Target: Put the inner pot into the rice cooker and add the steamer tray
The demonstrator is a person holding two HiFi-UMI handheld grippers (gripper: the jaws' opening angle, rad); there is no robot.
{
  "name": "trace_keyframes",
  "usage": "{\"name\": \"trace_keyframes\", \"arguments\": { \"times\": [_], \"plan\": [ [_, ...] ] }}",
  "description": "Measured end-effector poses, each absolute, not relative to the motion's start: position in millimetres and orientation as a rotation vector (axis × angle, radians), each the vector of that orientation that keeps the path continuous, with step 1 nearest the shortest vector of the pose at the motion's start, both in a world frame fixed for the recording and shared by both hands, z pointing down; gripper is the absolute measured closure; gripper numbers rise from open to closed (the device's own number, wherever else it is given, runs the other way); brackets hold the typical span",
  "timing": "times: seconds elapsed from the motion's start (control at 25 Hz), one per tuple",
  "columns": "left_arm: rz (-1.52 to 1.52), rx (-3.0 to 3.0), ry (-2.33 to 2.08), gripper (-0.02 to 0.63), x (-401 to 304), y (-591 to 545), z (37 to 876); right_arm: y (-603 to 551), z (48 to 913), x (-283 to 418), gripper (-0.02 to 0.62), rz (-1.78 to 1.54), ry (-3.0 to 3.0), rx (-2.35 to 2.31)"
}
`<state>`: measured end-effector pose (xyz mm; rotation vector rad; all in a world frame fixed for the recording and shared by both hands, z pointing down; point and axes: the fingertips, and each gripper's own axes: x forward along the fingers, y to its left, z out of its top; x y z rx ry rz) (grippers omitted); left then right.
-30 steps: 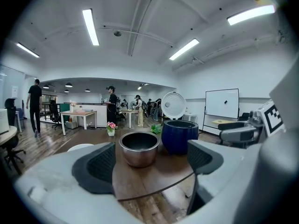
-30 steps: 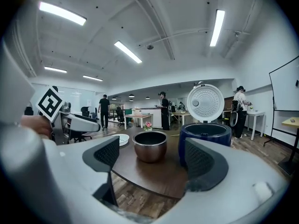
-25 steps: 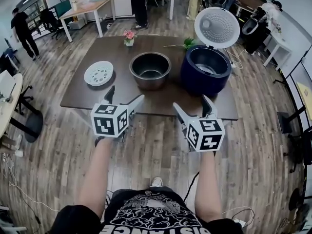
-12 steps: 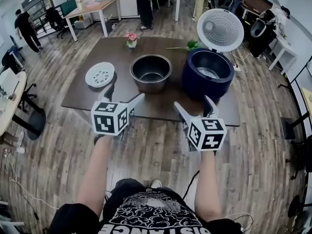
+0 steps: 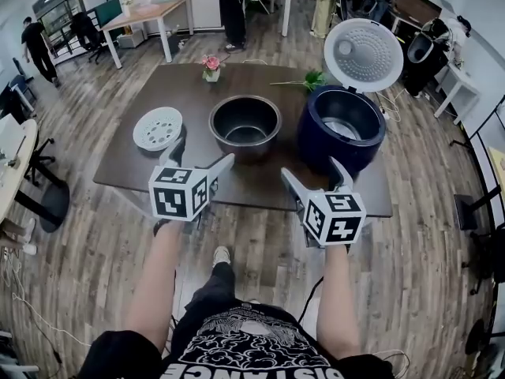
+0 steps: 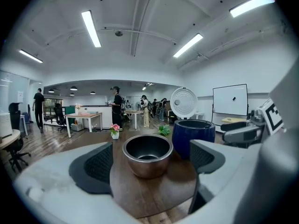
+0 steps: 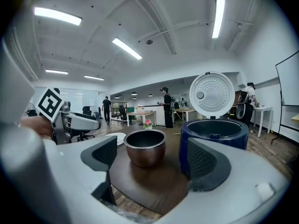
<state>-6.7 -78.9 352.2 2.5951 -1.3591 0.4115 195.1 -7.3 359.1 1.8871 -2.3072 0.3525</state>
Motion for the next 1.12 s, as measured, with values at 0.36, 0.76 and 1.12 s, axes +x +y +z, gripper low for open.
{"name": "trace_keyframes", "arguments": {
  "times": [0.36,0.76,1.12],
  "plan": [
    [0.403,2.613,-1.294,0.087,-8.7,-154.6,357.5,-72.6,368.4,186.5,0.140,0.392,-2.252,1.905],
    [0.419,2.587,-1.185,0.089,-12.2,-238.1,378.1,-147.8,381.7,175.1,0.140,0.482,-2.173,1.930],
    [0.486,2.583,-1.021,0.089,-1.3,-291.1,407.3,-192.0,403.9,177.8,0.141,0.575,-2.068,1.981]
  ]
}}
